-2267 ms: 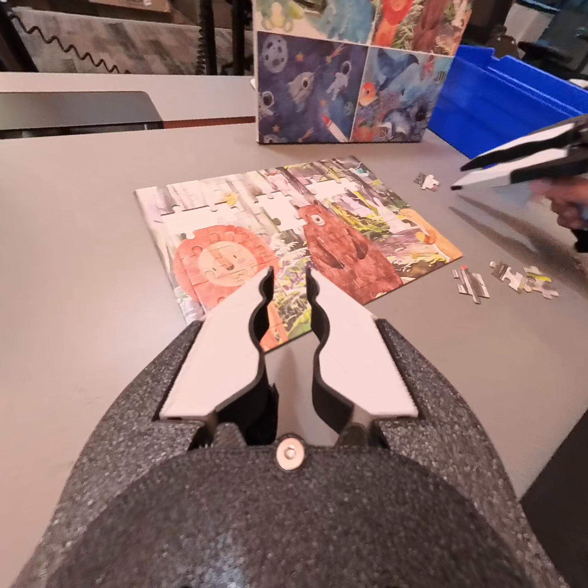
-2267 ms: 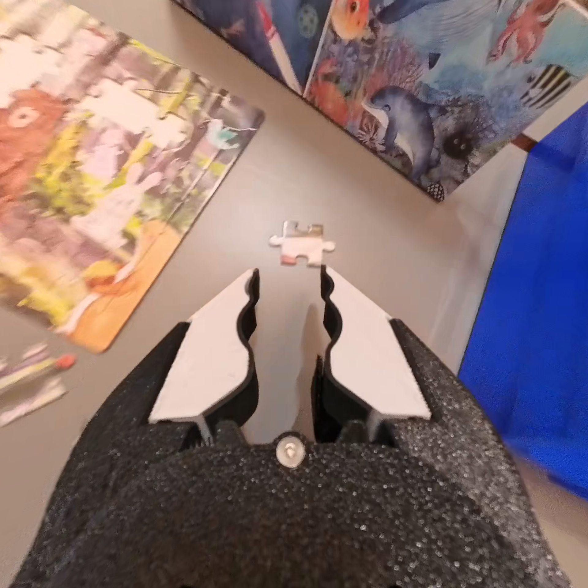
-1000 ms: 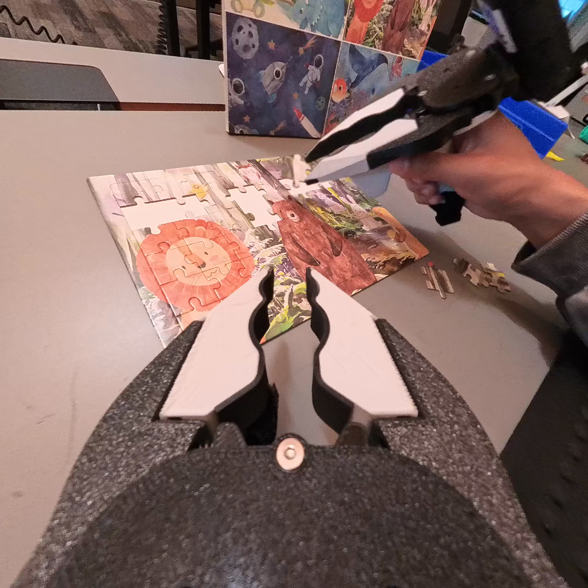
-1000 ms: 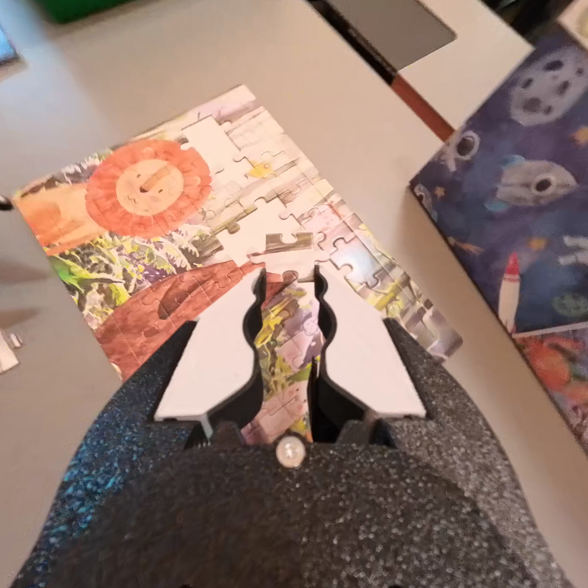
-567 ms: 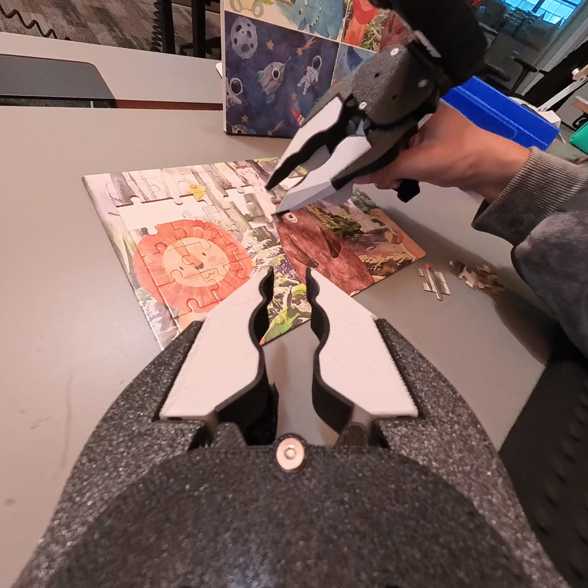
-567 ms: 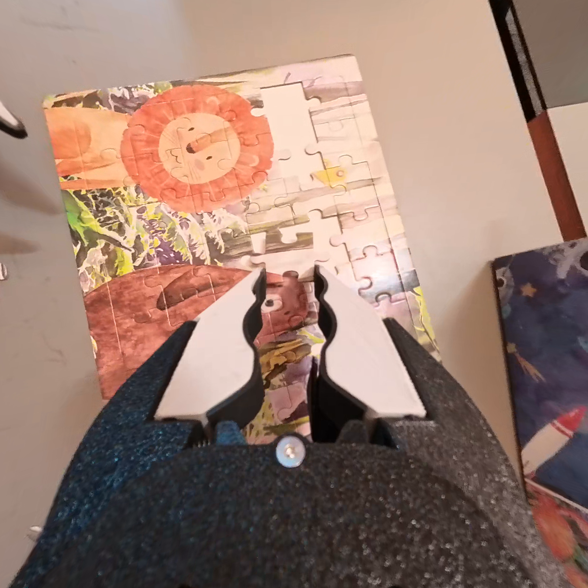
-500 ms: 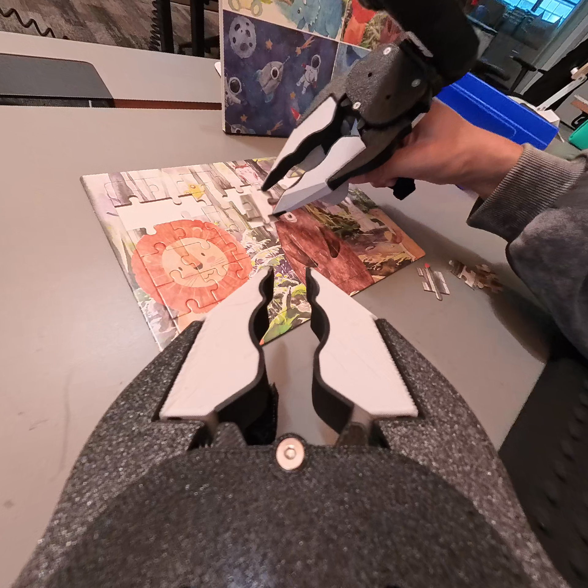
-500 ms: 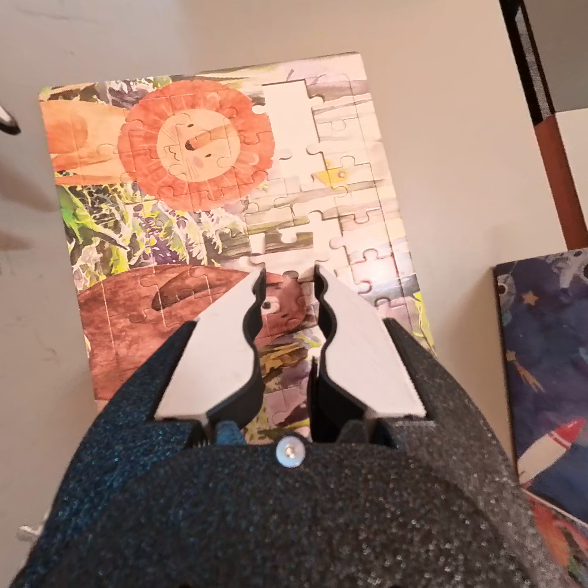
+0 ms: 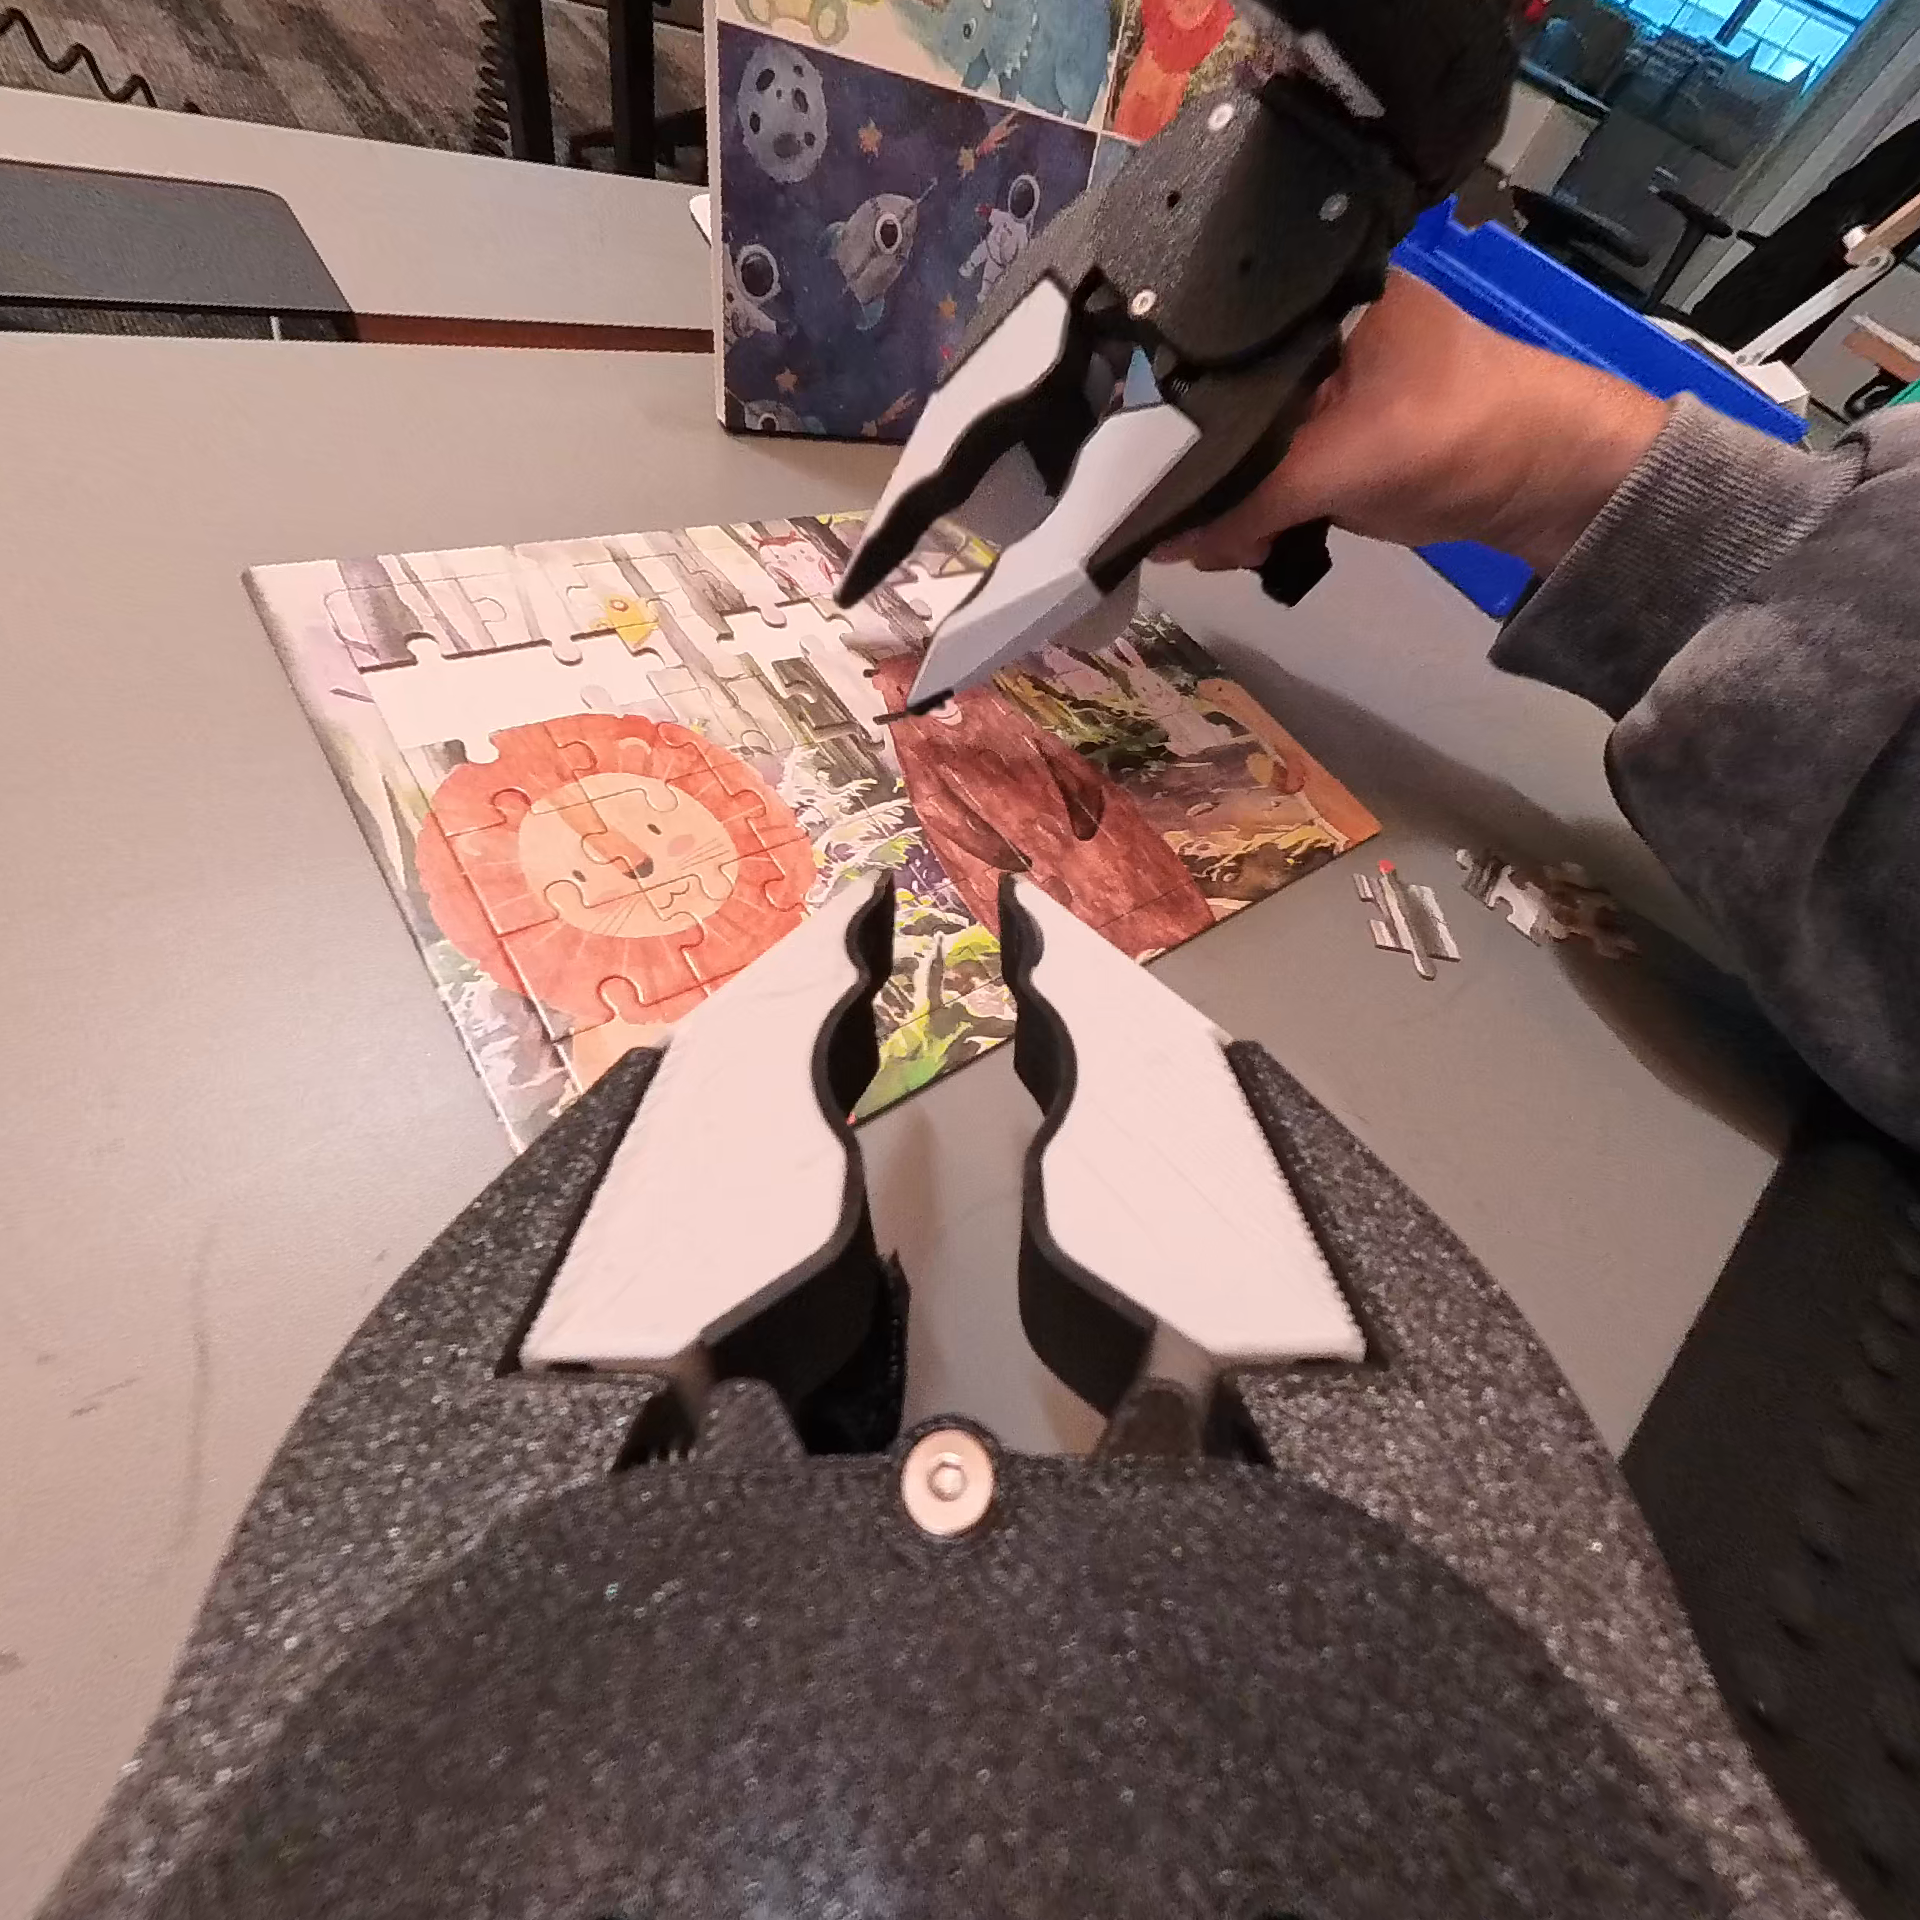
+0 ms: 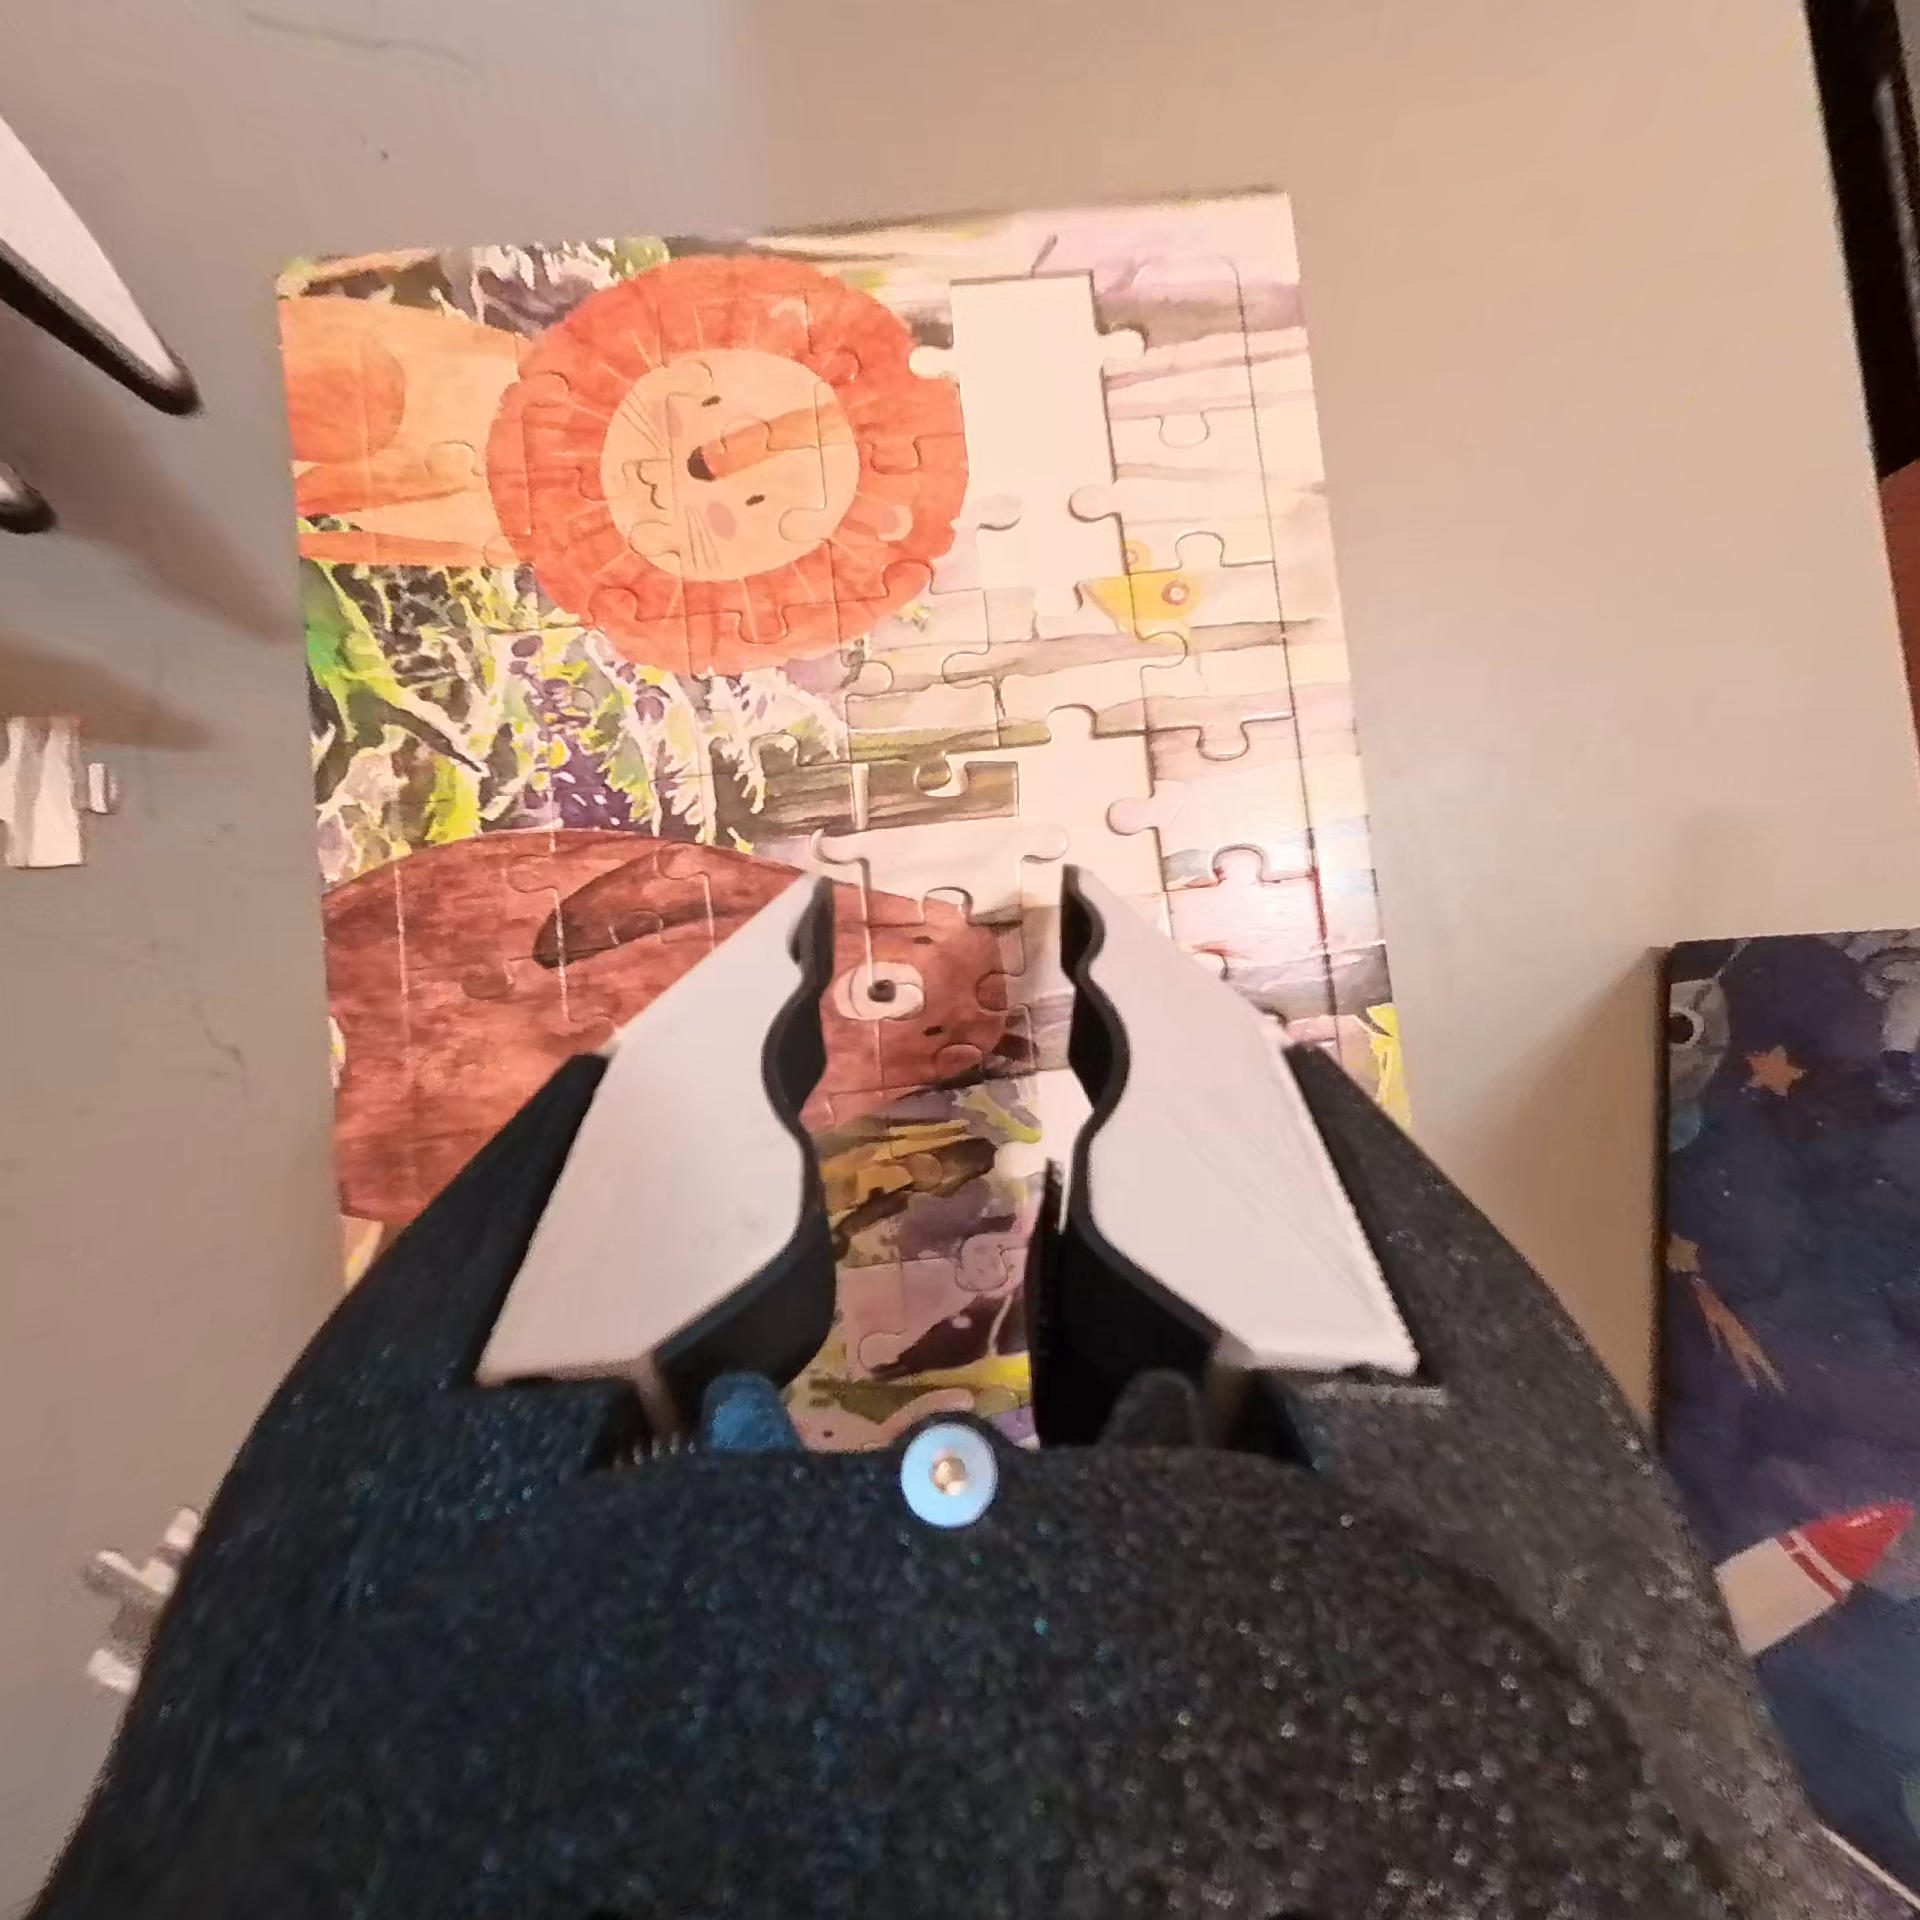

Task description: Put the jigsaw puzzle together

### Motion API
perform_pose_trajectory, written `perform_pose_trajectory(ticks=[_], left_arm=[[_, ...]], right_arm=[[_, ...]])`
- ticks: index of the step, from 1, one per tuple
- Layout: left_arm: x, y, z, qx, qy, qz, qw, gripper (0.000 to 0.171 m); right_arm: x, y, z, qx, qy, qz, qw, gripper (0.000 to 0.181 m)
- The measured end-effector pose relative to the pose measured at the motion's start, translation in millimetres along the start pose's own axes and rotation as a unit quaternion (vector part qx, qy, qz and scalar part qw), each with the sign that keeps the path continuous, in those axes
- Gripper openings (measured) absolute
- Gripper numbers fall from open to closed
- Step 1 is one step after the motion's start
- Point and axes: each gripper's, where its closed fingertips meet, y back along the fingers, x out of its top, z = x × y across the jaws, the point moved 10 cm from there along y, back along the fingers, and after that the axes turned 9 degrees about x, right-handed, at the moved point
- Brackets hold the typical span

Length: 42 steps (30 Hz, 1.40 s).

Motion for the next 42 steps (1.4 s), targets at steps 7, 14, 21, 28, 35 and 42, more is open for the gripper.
perform_pose_trajectory(ticks=[7, 14, 21, 28, 35, 42], left_arm=[[-0.1, 0.0, 0.2, 0.0, -0.001, 0.0, 1.0, 0.019], [-0.5, 0.1, 0.7, 0.0, -0.002, -0.001, 1.0, 0.019], [-0.7, -0.1, 0.9, 0.0, -0.003, -0.002, 1.0, 0.019], [-0.7, 0.0, 1.2, 0.0, -0.004, -0.001, 1.0, 0.019], [-0.9, -0.3, 1.9, 0.0, -0.006, -0.001, 1.0, 0.019], [-1.0, -0.4, 2.2, 0.0, -0.006, -0.002, 1.0, 0.019]], right_arm=[[-1.7, 1.2, 3.5, -0.019, -0.057, 0.016, 0.998, 0.0], [2.7, -10.4, 8.6, -0.017, -0.06, -0.007, 0.998, 0.0], [13.4, -6.4, -1.8, -0.014, -0.027, 0.008, 1.0, 0.0], [14.3, -16.9, -10.7, -0.003, 0.001, -0.037, 0.999, 0.0], [13.9, -15.2, -10.1, 0.006, -0.005, -0.041, 0.999, 0.0], [15.9, -16.3, -5.2, -0.016, -0.017, -0.04, 0.999, 0.0]])
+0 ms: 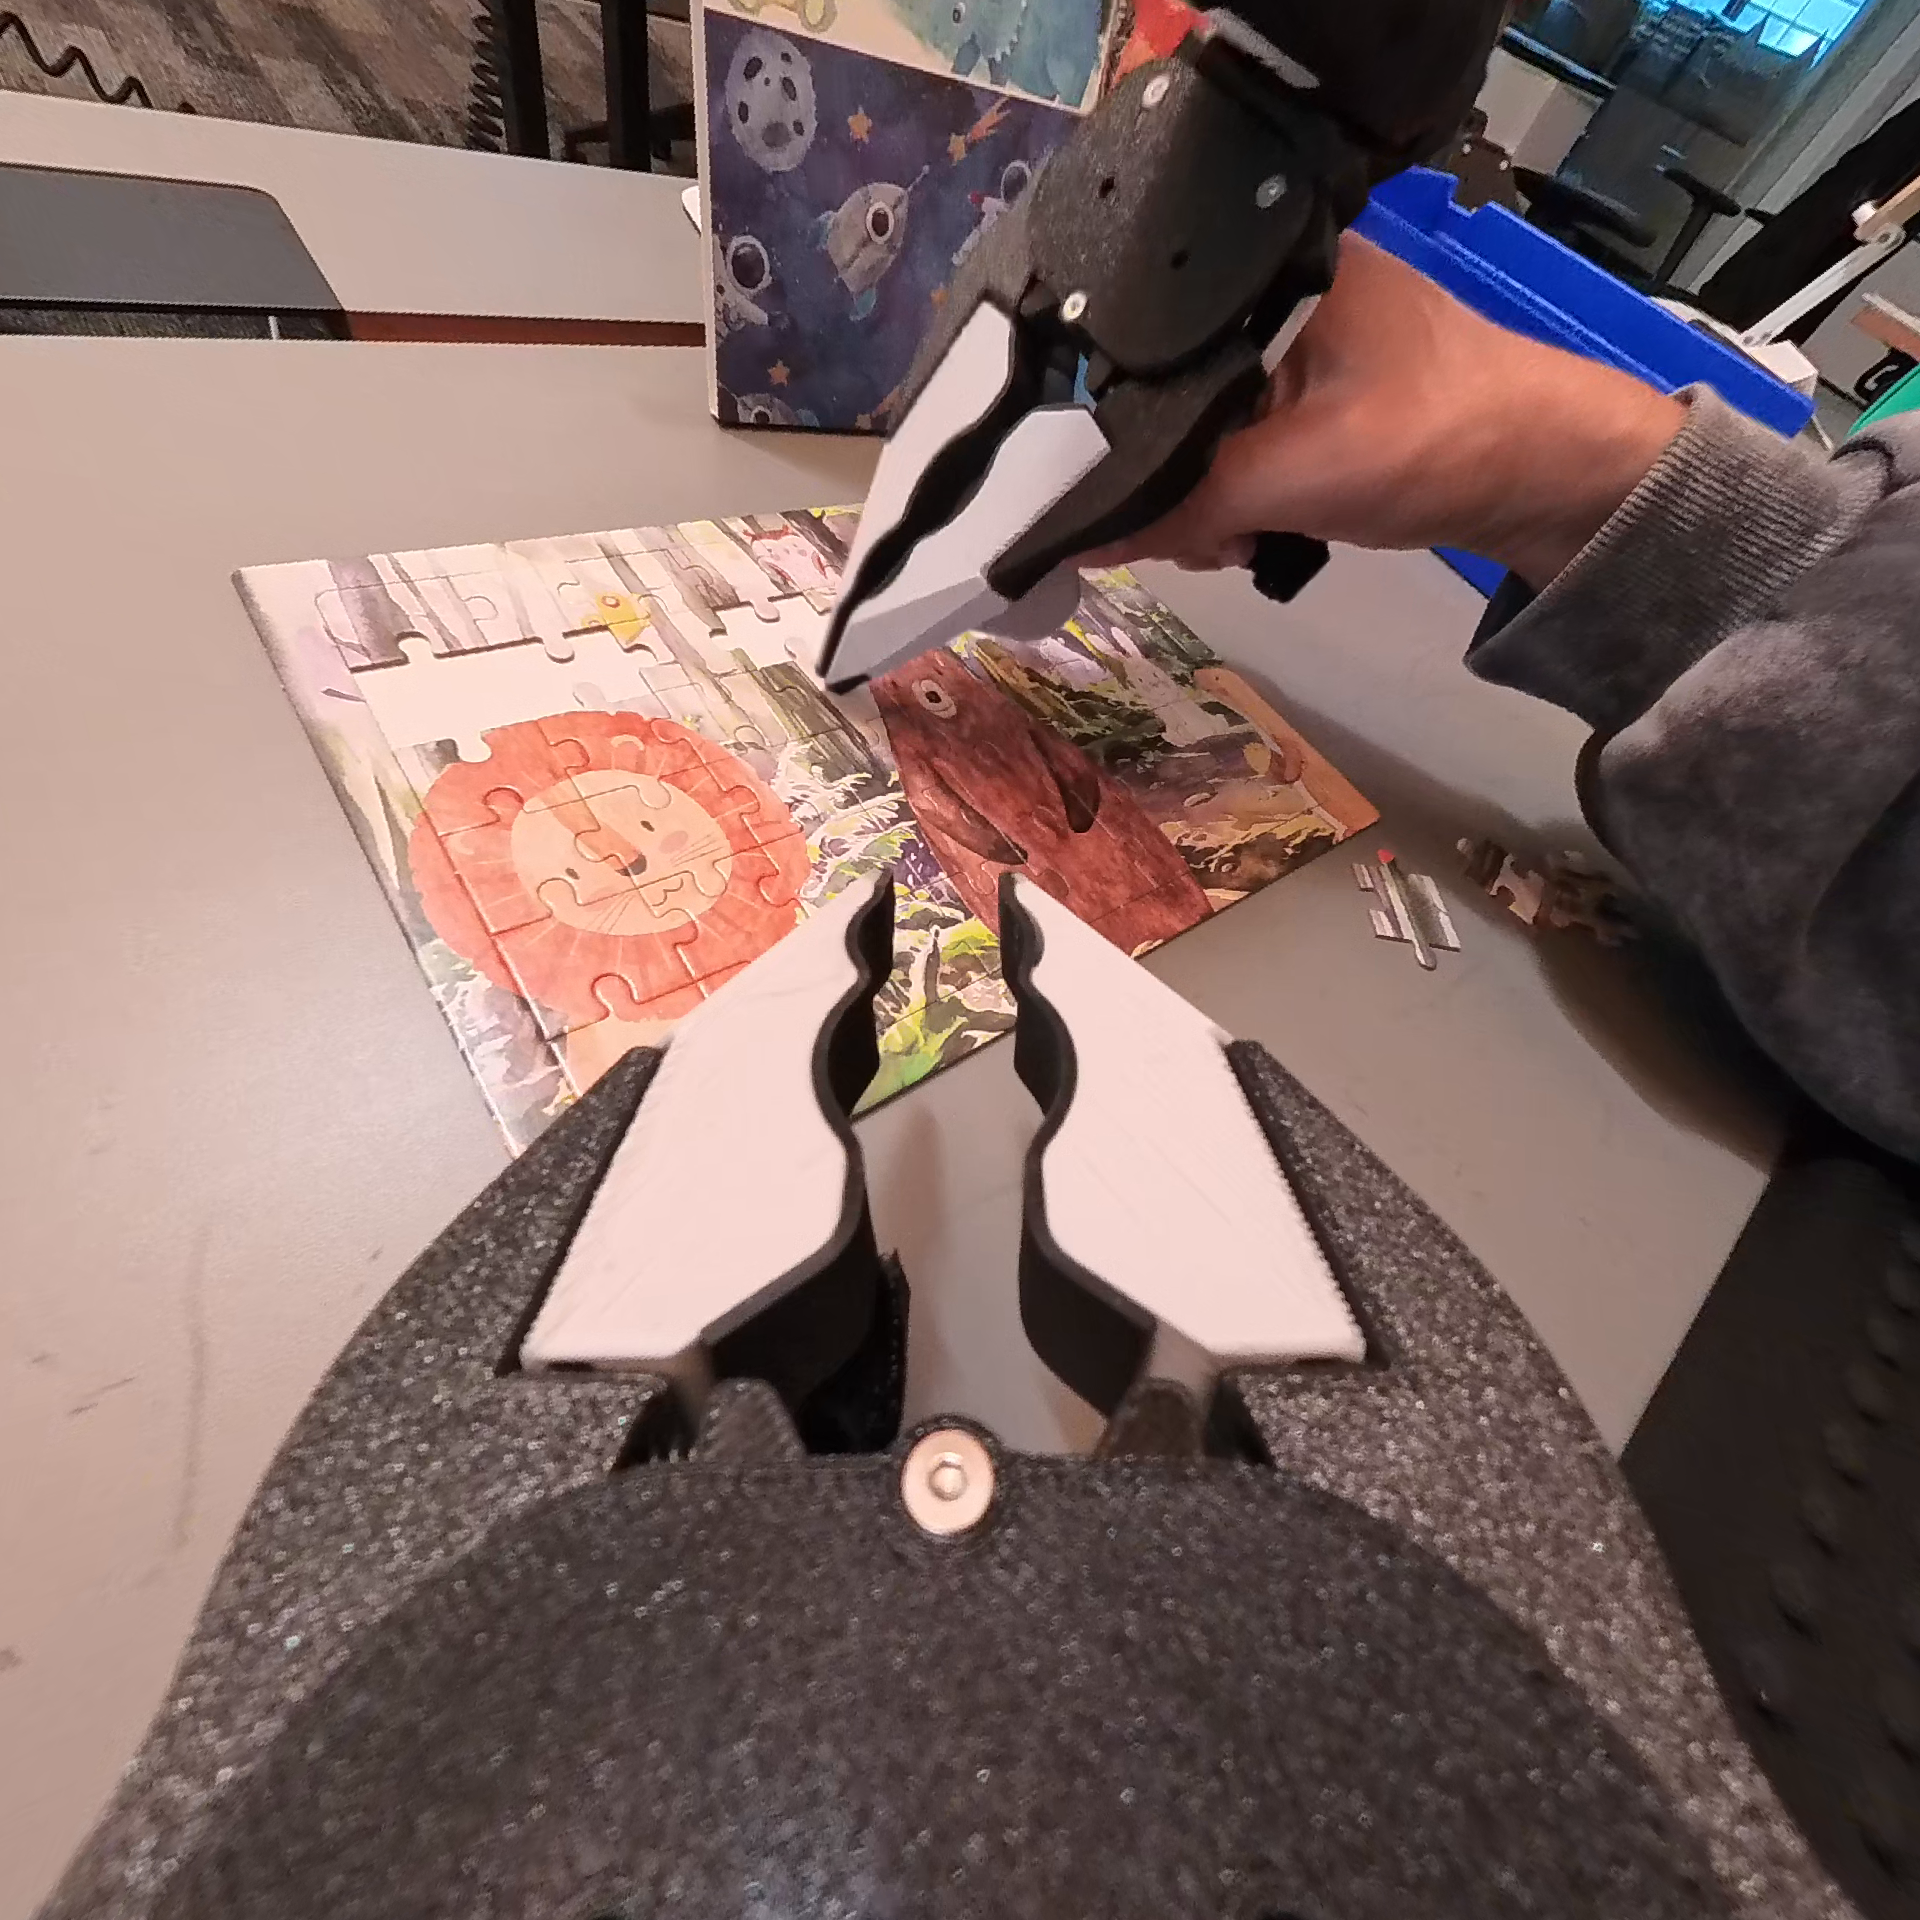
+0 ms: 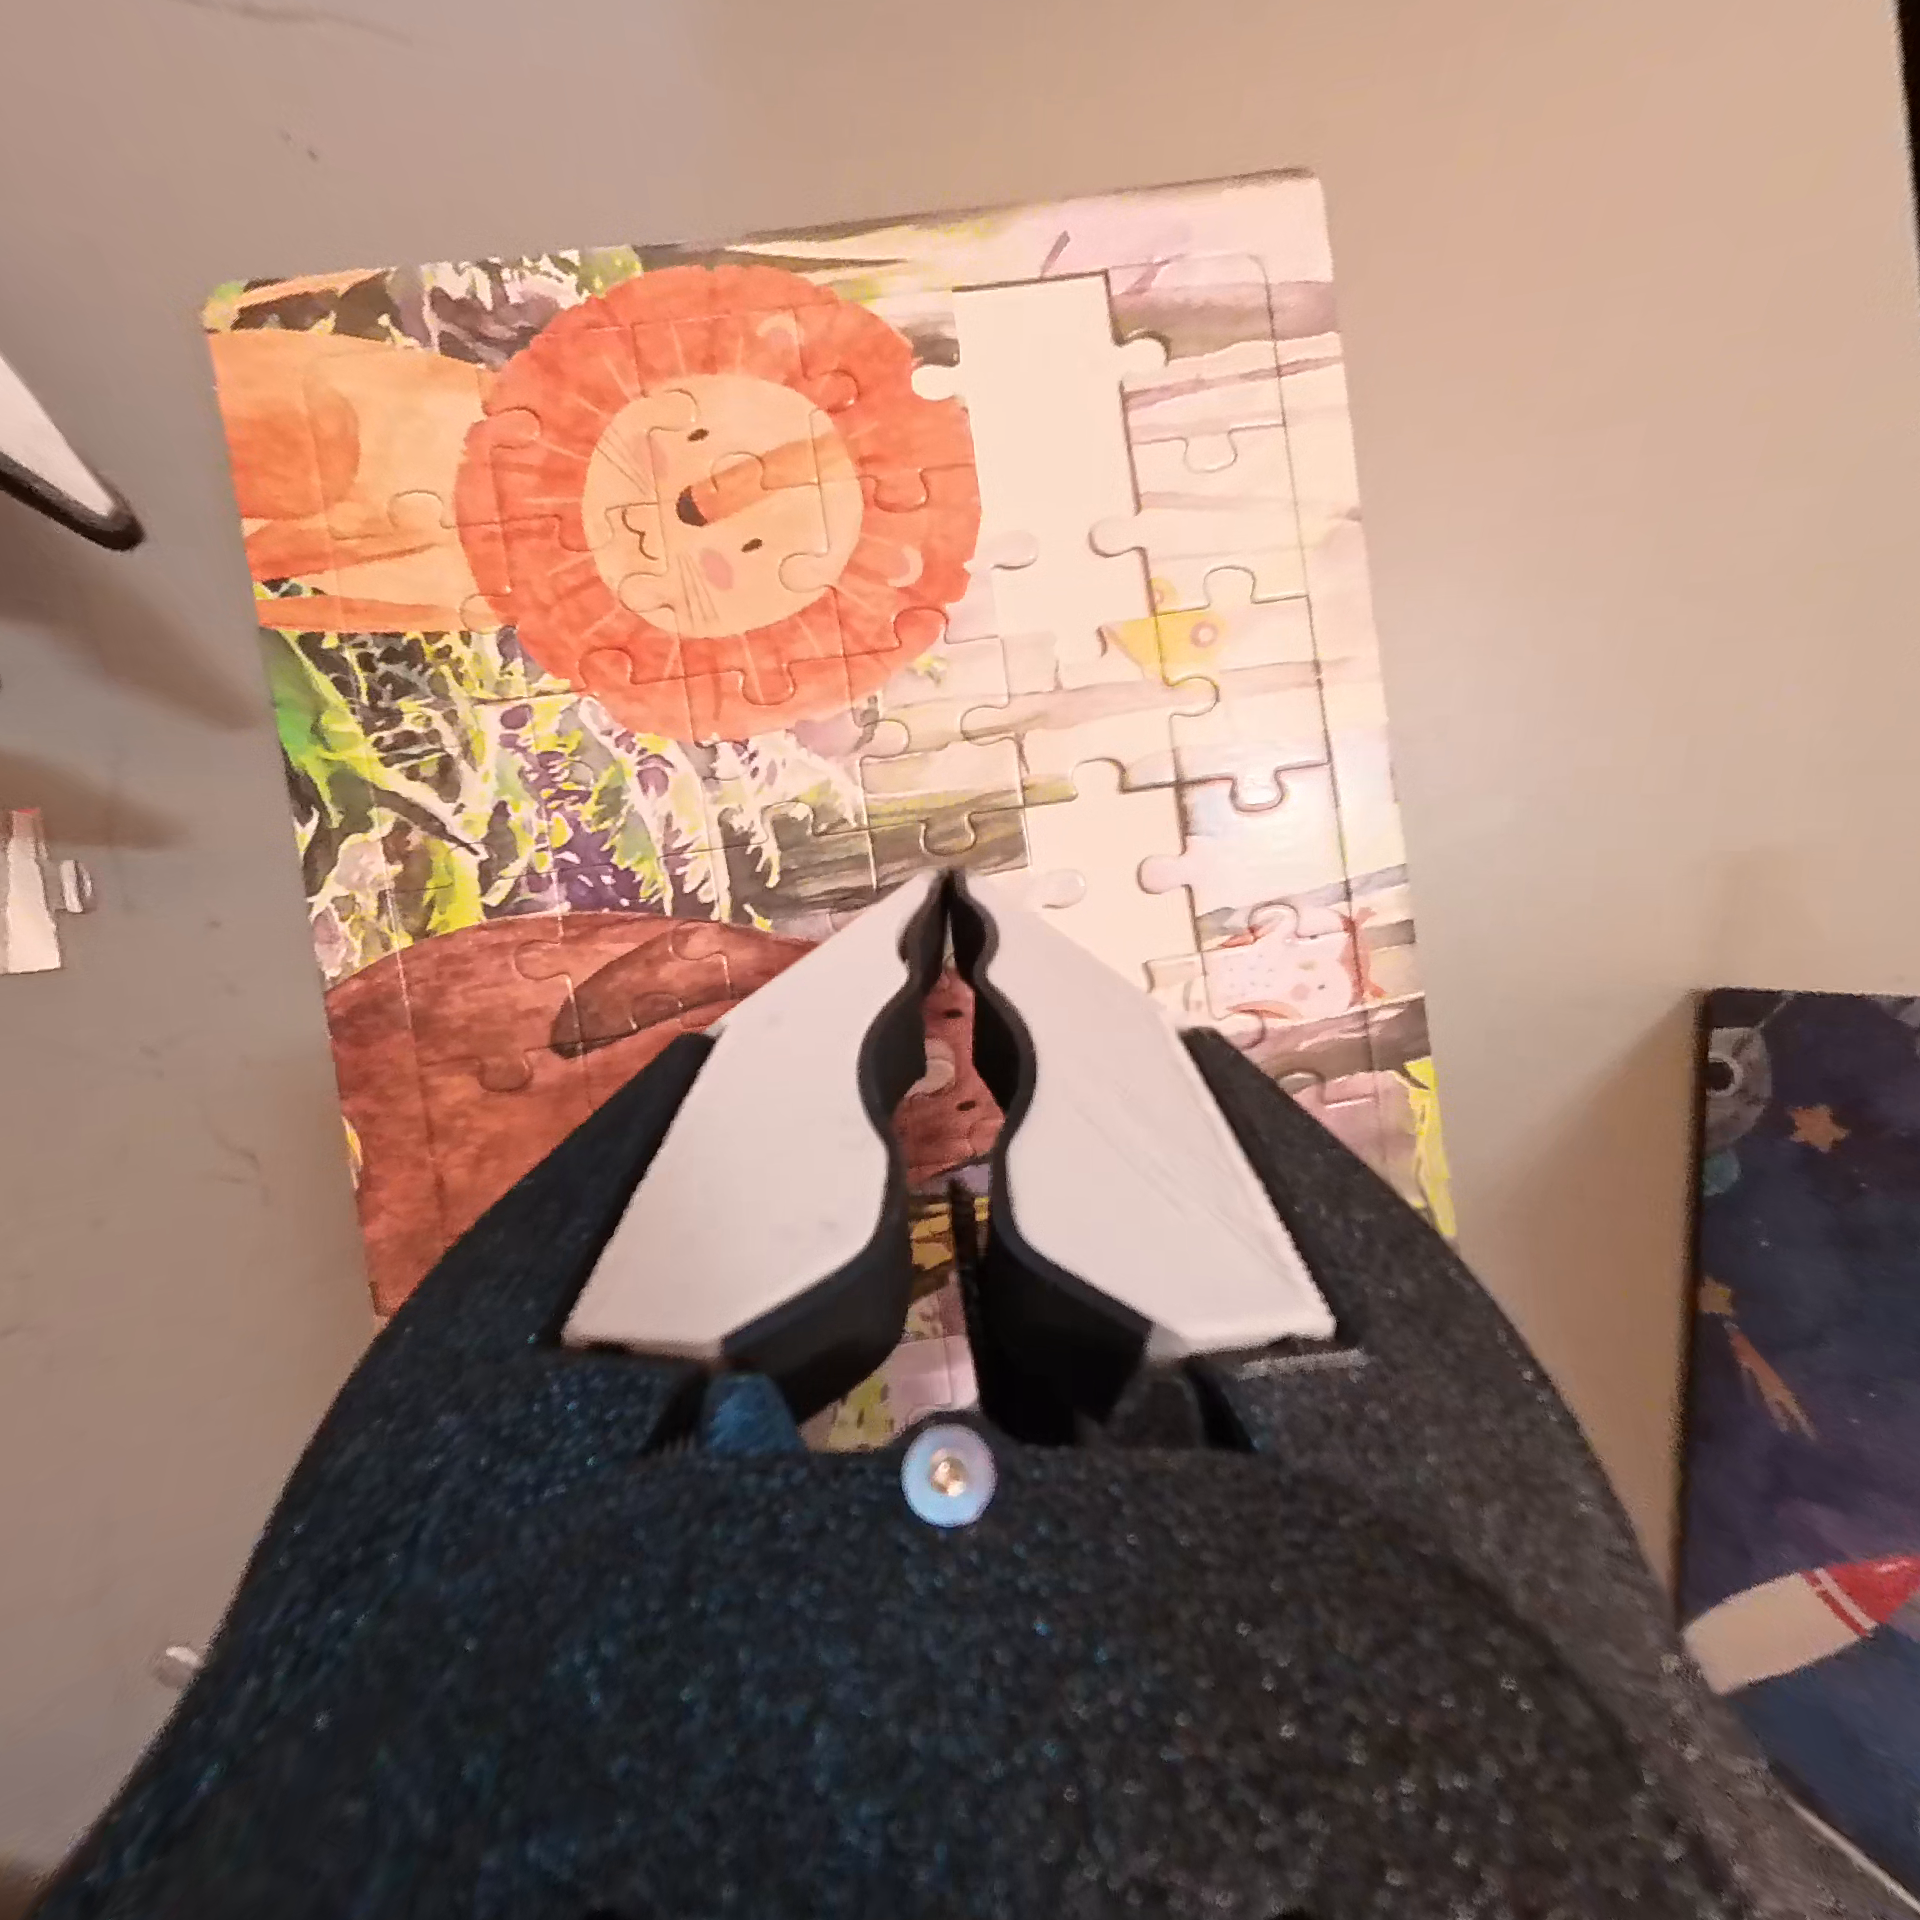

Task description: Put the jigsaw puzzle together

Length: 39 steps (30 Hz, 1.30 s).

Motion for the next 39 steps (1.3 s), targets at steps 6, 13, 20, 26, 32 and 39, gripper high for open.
perform_pose_trajectory(ticks=[6, 13, 20, 26, 32, 39], left_arm=[[0.2, 0.0, 0.1, 0.001, 0.0, 0.001, 1.0, 0.019], [0.5, 0.4, -1.4, 0.005, 0.002, 0.002, 1.0, 0.019], [1.2, 0.6, -7.5, 0.02, 0.008, 0.007, 1.0, 0.019], [-7.5, 7.6, 1.9, -0.061, -0.082, -0.071, 0.992, 0.025], [-35.0, 32.0, 23.0, -0.081, -0.207, -0.17, 0.96, 0.046], [-30.4, 31.4, 50.7, 0.016, -0.12, -0.218, 0.968, 0.05]], right_arm=[[-1.1, 6.1, 1.3, -0.01, -0.013, 0.026, 1.0, 0.0], [-5.8, 6.0, 0.7, -0.025, -0.032, 0.028, 0.999, 0.0], [-5.7, 7.2, -2.3, -0.04, -0.042, 0.03, 0.998, 0.0], [-14.3, 54.0, -58.1, -0.103, -0.043, 0.054, 0.992, 0.006], [-76.3, 79.5, -146.9, -0.122, -0.137, 0.162, 0.97, 0.011], [-112.5, 73.6, -196.3, -0.219, -0.162, 0.285, 0.919, 0.012]])
